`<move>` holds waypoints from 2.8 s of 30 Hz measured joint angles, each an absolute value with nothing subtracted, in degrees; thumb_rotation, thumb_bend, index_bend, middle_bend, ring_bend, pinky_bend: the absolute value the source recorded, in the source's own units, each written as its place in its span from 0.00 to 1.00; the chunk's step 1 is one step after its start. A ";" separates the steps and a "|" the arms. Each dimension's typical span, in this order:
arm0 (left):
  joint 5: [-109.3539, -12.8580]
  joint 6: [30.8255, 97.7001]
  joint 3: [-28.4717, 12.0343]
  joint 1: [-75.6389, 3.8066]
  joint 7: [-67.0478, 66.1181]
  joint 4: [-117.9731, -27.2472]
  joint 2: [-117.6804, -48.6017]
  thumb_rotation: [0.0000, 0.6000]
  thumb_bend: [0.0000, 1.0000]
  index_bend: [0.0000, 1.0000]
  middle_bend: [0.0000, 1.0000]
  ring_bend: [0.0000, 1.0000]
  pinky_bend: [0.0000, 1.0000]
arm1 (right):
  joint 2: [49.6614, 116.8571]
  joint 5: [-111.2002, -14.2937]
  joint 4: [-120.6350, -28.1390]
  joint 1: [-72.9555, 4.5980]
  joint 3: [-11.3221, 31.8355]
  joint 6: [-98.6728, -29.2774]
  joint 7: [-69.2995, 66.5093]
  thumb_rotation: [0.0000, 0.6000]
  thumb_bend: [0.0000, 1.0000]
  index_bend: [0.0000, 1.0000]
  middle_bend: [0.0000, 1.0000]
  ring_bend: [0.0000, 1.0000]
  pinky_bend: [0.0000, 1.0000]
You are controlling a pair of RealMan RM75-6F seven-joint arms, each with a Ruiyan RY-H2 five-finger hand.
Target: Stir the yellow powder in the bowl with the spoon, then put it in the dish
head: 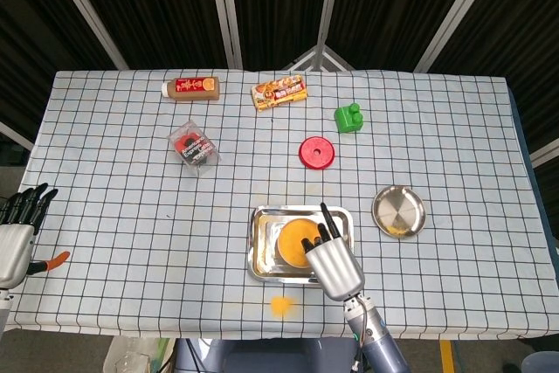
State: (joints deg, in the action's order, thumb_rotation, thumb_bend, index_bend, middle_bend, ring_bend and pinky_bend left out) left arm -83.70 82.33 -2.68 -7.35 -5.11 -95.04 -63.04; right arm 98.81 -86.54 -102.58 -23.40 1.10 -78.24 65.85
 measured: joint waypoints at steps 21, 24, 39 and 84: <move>-83.60 82.53 -2.82 -7.28 -4.94 -95.01 -63.05 1.00 0.00 0.00 0.00 0.00 0.00 | 99.40 -87.29 -104.07 -22.36 1.57 -77.67 66.45 1.00 0.73 0.87 0.75 0.38 0.00; -83.56 82.46 -2.83 -7.31 -4.94 -95.00 -63.06 1.00 0.00 0.00 0.00 0.00 0.00 | 99.36 -87.21 -104.11 -22.25 1.75 -77.59 66.54 1.00 0.73 0.88 0.76 0.38 0.00; -83.35 82.33 -2.90 -7.34 -5.03 -94.94 -63.09 1.00 0.00 0.00 0.00 0.00 0.00 | 101.54 -85.20 -99.32 -23.19 5.26 -76.49 63.95 1.00 0.75 0.90 0.77 0.40 0.00; -83.18 82.37 -2.90 -7.29 -5.63 -94.98 -63.22 1.00 0.00 0.00 0.00 0.00 0.00 | 98.32 -84.86 -103.74 -20.16 2.07 -79.59 63.78 1.00 0.75 0.91 0.78 0.40 0.00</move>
